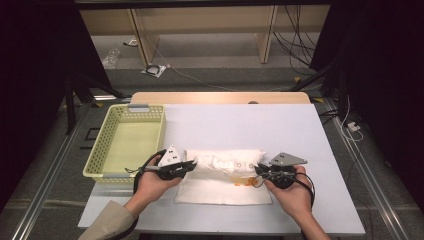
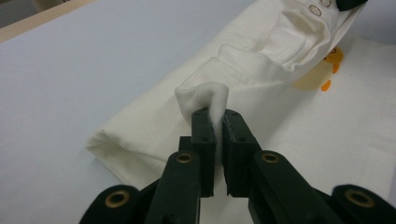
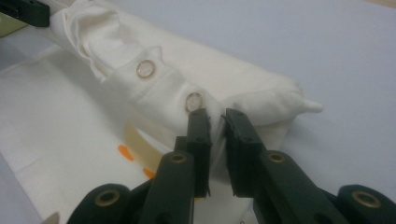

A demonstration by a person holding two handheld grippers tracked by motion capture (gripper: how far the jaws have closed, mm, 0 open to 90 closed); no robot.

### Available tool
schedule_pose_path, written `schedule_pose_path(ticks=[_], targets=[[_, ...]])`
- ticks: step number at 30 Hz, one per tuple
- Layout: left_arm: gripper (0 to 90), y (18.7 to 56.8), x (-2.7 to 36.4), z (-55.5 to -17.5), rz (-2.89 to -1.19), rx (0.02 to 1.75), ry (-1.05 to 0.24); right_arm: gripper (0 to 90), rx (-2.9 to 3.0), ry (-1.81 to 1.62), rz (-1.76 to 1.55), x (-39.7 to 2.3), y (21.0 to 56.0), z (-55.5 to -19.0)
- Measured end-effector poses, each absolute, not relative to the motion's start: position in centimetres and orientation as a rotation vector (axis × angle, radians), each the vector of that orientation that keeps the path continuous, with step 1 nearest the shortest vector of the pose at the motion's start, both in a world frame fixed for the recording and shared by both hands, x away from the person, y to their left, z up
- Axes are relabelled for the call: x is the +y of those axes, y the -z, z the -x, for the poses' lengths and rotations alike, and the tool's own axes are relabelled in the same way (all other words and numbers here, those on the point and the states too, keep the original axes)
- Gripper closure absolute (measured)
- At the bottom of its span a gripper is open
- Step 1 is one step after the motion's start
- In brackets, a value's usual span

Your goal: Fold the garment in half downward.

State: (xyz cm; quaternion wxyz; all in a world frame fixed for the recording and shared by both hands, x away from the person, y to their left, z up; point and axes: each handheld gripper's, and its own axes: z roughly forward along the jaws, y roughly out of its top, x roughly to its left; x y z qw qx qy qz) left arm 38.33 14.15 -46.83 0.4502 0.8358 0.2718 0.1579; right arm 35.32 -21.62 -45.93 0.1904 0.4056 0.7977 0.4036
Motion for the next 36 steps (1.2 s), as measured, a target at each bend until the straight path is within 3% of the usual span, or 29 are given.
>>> schedule_pose_path(ticks=[36], targets=[[83.8,47.42,14.32,-37.41,-2.115,0.658,-0.345,81.3,2.373,-1.068,-1.144,-21.83,46.43,-34.38]])
